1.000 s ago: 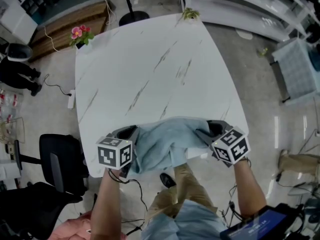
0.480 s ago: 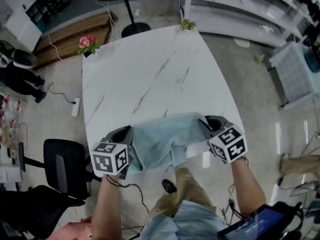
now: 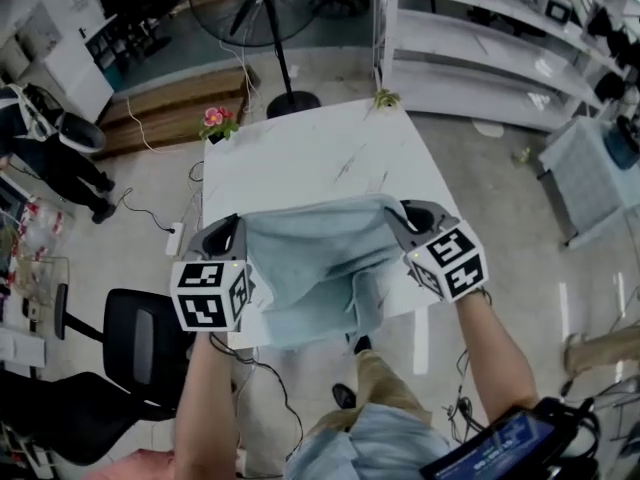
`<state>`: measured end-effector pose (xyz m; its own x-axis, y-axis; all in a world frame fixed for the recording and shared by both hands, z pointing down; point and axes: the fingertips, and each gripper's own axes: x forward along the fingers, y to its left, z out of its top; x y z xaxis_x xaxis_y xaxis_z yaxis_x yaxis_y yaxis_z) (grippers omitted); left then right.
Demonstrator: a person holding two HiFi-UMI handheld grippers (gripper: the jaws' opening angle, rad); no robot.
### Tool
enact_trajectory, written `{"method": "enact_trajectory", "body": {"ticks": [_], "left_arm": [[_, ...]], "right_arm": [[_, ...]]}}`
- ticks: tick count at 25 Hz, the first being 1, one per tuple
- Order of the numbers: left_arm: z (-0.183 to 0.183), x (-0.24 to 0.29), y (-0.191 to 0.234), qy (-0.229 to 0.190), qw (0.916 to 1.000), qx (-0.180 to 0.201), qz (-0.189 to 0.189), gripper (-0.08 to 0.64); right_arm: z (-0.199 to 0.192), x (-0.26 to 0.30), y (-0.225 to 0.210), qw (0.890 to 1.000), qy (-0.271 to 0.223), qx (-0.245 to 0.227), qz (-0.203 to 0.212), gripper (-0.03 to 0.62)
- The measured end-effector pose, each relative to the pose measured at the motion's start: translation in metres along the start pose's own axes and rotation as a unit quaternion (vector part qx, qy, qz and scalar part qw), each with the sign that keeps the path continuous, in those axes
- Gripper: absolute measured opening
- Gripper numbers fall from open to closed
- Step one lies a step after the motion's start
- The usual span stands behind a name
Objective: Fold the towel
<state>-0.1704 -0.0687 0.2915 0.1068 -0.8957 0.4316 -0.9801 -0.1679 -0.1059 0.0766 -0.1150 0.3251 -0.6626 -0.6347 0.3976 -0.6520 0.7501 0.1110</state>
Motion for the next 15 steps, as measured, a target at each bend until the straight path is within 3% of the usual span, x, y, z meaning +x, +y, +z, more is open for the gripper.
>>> {"method": "enact_trajectory", "body": {"ticks": [3,7,15], "left_arm": [[0.025,-0.009,0.018,-0.026,0.9994,0.007,0.024,0.018],[0.045,-0.004,0.039,-0.047,0.9979,-0.01,0.043,0.018],[0.054,0.038,0.067,-0.042,0.9972,-0.023,0.057,0.018]], "right_arm": [[0.028,0.01,-0.001,1.0,-0.02,-0.022,-0.002,0.031],[0.057,0.026,-0.01,0.998,-0.048,-0.032,-0.005,0.032],[0.086,0.072,-0.038,0.998,-0.057,-0.041,-0.003,0.032]]}}
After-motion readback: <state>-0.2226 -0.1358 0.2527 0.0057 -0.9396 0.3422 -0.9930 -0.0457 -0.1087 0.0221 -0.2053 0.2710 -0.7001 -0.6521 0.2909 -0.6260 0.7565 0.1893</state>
